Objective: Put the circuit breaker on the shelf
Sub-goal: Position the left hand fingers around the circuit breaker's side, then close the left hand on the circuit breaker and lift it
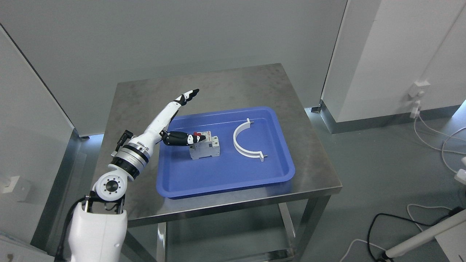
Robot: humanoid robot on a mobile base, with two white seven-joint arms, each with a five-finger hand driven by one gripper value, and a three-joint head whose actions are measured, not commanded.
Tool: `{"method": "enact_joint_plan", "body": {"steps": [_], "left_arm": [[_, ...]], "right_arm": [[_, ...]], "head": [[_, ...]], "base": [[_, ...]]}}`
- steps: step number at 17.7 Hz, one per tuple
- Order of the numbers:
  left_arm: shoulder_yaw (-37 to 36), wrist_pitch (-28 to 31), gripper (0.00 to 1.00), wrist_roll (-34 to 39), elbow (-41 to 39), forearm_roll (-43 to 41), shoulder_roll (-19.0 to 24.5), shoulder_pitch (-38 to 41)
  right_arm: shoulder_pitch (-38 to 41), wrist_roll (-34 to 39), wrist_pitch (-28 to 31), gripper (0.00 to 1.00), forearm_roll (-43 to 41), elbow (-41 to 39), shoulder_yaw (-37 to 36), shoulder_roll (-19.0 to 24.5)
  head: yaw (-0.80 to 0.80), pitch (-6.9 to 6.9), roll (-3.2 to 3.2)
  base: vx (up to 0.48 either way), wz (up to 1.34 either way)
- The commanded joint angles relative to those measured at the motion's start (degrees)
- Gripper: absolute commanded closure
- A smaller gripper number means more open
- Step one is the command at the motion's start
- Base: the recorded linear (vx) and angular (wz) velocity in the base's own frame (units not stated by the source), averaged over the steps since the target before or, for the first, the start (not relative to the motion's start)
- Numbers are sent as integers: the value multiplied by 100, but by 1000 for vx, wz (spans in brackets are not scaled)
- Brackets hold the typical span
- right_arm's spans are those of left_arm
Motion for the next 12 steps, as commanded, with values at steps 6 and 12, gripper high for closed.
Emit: {"method": "enact_joint_plan", "body": {"steps": [6, 12], "left_arm": [[-283, 68, 4, 299, -937, 268, -236, 888], [-478, 464, 9, 192, -815, -160, -236, 862]], "right_arm": [[0, 5, 331, 0, 0, 0, 114, -100], [0, 5, 331, 0, 0, 0, 114, -100]], "head": [[0, 0, 0], [0, 0, 0]], "base": [[0, 0], [0, 0]]}}
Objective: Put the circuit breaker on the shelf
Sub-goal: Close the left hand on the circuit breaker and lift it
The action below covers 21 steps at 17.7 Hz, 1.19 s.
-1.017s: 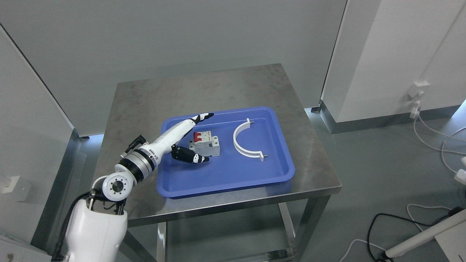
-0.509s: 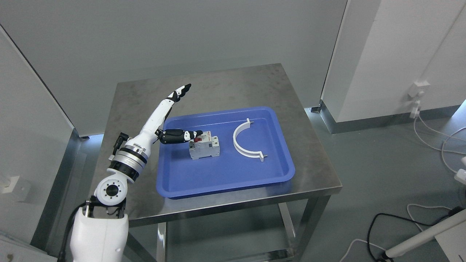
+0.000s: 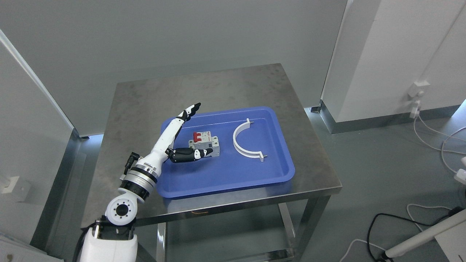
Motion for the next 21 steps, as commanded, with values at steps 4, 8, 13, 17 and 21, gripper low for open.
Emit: {"method": "enact_joint_plan", "body": {"steps": [4, 8, 13, 17, 21], "left_arm": [[-235, 141, 14, -31, -71, -751, 4, 80], [-166, 141, 35, -31, -44, -796, 4, 115], [-147, 133, 42, -31, 96, -945, 4, 97], [-165, 124, 42, -31, 333, -1095, 4, 36], [-69, 10, 58, -31, 351, -1086, 4, 45]], "right_arm": [[0, 5, 331, 0, 0, -1, 114, -100], [0, 5, 331, 0, 0, -1, 114, -100], [0, 5, 331, 0, 0, -1, 114, -100], [0, 5, 331, 0, 0, 8, 114, -100], [0, 5, 331, 0, 0, -1, 114, -100]], "head": [[0, 0, 0], [0, 0, 0], [0, 0, 0], [0, 0, 0], [0, 0, 0]], "base": [[0, 0], [0, 0], [0, 0], [0, 0], [0, 0]]}}
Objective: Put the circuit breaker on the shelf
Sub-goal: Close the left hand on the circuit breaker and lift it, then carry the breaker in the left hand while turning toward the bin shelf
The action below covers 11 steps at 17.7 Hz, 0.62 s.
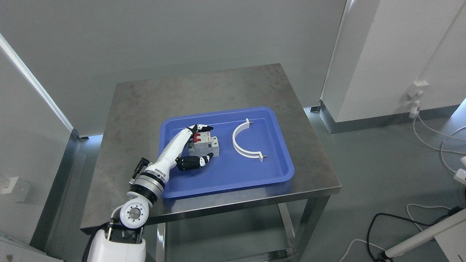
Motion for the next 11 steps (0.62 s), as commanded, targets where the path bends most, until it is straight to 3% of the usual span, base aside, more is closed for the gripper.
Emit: {"method": "enact_joint_plan", "body": {"steps": [1, 3, 4, 7, 11], "left_arm": [[108, -197, 66, -8, 192, -69, 89, -8], [213, -547, 91, -8, 218, -69, 89, 1], [274, -689, 95, 1, 227, -60, 89, 1], [511, -1074, 96, 298, 236, 123, 89, -182], [785, -1761, 95, 1895, 52, 1756, 89, -500]], "right_arm": [[0, 5, 331, 0, 0, -1, 114, -100], [0, 5, 331, 0, 0, -1, 114, -100], [0, 5, 331, 0, 0, -1, 114, -100], [0, 5, 331, 0, 0, -1, 114, -100], [0, 5, 331, 0, 0, 8, 114, -100]], "head": [[0, 0, 0], [0, 0, 0], [0, 0, 0], [0, 0, 0], [0, 0, 0]], "base": [[0, 0], [0, 0], [0, 0], [0, 0], [0, 0]]}}
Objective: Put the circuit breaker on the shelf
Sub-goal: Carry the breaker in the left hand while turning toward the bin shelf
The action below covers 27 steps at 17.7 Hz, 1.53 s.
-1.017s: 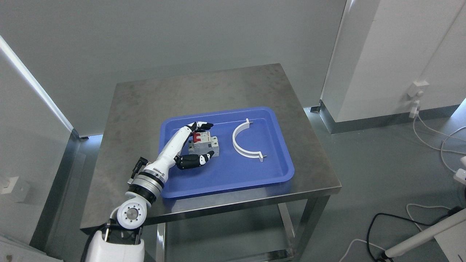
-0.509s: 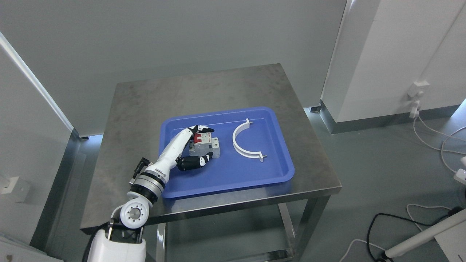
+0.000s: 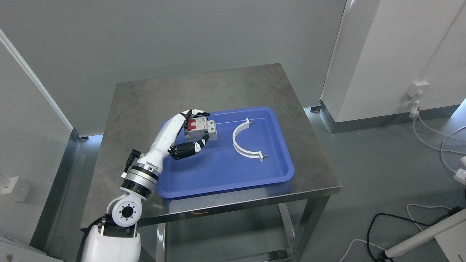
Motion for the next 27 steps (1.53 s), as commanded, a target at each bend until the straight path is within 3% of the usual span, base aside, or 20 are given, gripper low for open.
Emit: {"method": "enact_joint_plan", "body": {"steps": [1, 7, 13, 27], "left_arm": [[458, -515, 95, 1235, -126, 1414, 96, -220], [659, -675, 95, 1379, -776, 1653, 96, 544], [1556, 116, 95, 140, -1092, 2294, 96, 826], [1574, -217, 94, 77, -1163, 2312, 96, 1125]], "right_arm": [[0, 5, 331, 0, 0, 0, 114, -100], [0, 5, 331, 0, 0, 0, 114, -100], [0, 5, 331, 0, 0, 0, 114, -100], [0, 5, 331, 0, 0, 0, 114, -100]], "head": [[0, 0, 0], [0, 0, 0], [0, 0, 0], [0, 0, 0]], "base": [[0, 0], [0, 0], [-40, -19], [-204, -4]]}}
